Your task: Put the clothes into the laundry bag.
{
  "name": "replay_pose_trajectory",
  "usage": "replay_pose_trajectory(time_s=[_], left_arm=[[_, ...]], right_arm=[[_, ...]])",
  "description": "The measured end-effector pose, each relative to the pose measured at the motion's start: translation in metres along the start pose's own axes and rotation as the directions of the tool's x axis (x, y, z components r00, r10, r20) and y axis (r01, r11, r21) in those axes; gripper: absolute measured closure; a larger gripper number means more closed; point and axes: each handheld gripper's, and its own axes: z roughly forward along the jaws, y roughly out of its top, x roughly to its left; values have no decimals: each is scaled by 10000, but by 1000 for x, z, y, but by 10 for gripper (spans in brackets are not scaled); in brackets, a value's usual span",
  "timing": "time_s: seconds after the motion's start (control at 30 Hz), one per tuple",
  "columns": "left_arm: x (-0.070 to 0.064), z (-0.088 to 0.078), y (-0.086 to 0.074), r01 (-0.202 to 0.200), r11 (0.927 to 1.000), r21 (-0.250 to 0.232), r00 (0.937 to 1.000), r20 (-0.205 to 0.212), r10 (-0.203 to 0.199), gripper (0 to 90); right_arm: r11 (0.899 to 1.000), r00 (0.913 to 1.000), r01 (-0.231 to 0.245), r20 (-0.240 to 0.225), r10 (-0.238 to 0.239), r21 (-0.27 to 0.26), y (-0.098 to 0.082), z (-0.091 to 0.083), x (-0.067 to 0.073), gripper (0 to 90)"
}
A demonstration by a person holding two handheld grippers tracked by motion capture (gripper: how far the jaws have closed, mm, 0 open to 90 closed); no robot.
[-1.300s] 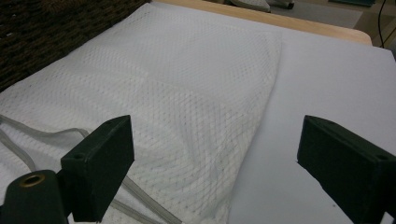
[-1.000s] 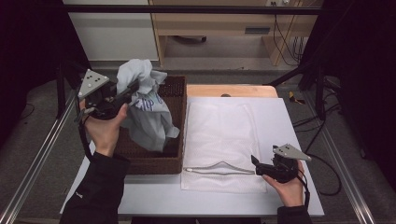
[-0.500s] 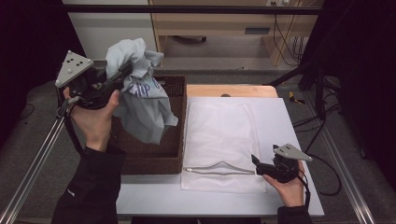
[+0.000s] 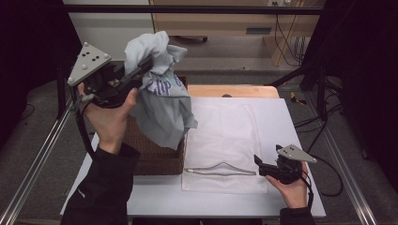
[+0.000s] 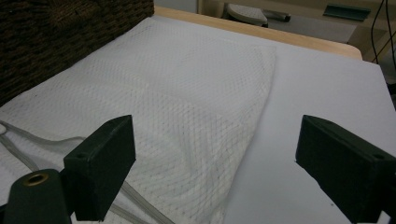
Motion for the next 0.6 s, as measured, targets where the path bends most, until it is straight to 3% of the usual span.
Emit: replay_pose_trajectory(time_s=[0.17, 0.4, 0.6], left_arm=[[-18, 11, 2, 45, 10000, -12, 9987, 500, -44, 740], [-45, 32, -6, -95, 9997, 233, 9936, 1126, 68, 739], [-76, 60, -21, -202, 9984, 537, 9842, 1767, 104, 739]], right_arm=[[10000, 10000, -43, 58, 43, -21, 0, -2, -1, 123], [9999, 9998, -14, 185, 16, -105, 1, -5, -5, 123], [10000, 9990, -37, 445, 41, -86, 0, -7, -9, 123]])
